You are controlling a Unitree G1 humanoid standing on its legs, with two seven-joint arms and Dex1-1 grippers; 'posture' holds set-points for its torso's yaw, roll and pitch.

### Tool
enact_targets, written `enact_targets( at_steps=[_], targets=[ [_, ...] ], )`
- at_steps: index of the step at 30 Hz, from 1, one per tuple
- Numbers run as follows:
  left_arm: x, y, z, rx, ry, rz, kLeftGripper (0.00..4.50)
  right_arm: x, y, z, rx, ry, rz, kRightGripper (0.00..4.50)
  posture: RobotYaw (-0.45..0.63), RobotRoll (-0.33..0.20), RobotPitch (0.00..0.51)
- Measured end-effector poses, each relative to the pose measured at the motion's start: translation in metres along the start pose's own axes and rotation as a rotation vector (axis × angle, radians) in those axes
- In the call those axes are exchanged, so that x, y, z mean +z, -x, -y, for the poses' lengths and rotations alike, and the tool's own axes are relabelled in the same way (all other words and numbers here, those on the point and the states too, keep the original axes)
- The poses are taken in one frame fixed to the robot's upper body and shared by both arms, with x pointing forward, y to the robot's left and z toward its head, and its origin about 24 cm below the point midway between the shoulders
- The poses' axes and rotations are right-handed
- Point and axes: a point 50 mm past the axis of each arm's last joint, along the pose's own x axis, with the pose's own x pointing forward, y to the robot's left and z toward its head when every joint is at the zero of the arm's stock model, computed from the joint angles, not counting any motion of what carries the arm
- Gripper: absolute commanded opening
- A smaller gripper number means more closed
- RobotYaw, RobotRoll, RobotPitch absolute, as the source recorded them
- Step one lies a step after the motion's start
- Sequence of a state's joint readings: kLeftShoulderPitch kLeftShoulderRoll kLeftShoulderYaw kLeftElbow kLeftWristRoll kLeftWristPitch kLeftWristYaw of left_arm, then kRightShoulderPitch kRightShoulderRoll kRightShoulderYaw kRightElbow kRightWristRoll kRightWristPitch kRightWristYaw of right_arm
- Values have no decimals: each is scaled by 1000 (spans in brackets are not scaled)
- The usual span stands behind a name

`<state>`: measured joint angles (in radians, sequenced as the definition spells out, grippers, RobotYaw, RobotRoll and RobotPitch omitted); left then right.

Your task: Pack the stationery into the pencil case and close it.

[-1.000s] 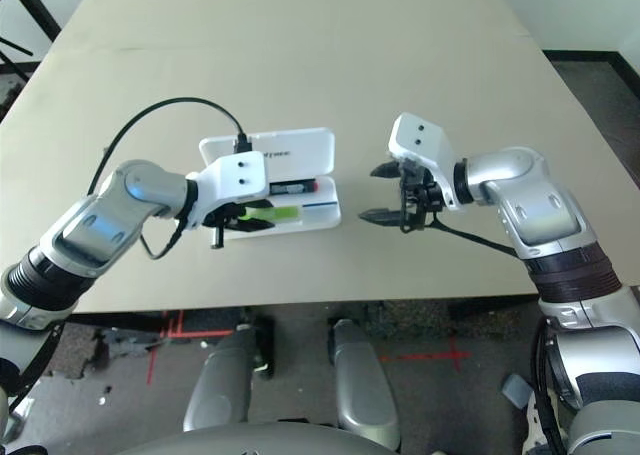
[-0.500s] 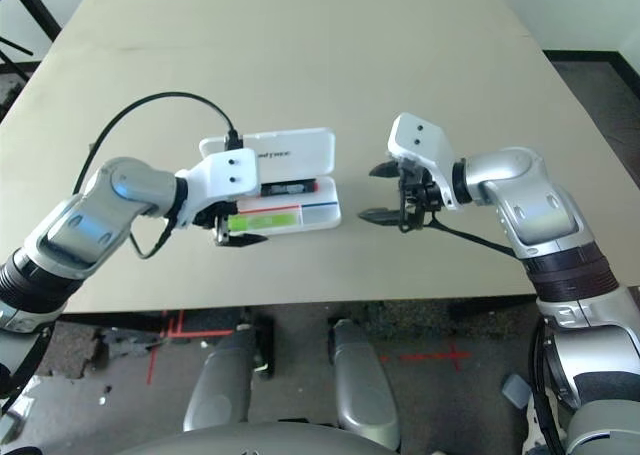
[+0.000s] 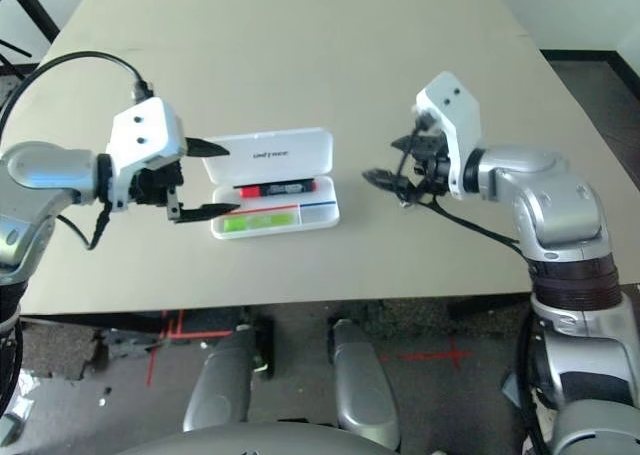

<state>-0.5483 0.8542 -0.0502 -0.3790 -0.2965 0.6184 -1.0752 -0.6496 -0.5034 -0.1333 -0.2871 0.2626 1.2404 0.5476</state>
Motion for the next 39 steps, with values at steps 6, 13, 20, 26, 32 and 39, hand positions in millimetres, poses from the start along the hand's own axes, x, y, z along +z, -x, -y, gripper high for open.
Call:
enact_targets(
  at_steps=[6, 13, 20, 26, 32, 39],
  targets=[
    [1, -1, -3, 8, -4, 15, 4454, -9, -3, -15, -109, -100, -61, 4500, -133, 0, 214],
    [1, -2, -6, 12, -8, 21, 4454, -40, 3, -6, -203, -130, -163, 4500, -120, 0, 215],
    [2, -2, -6, 20, -10, 21, 4454, -57, -1, -7, -217, -137, -207, 4500, -102, 0, 218],
    [1, -2, -7, 30, -11, 18, 4500, -65, -8, -5, -211, -154, -218, 3527, -94, 0, 219],
    [2, -1, -6, 31, -9, 10, 4500, -66, -9, -4, -212, -155, -212, 1275, -77, 0, 222],
    [0, 2, -6, 37, -10, -12, 4500, -60, -6, 3, -178, -119, -217, 329, -79, 0, 223]
  ],
)
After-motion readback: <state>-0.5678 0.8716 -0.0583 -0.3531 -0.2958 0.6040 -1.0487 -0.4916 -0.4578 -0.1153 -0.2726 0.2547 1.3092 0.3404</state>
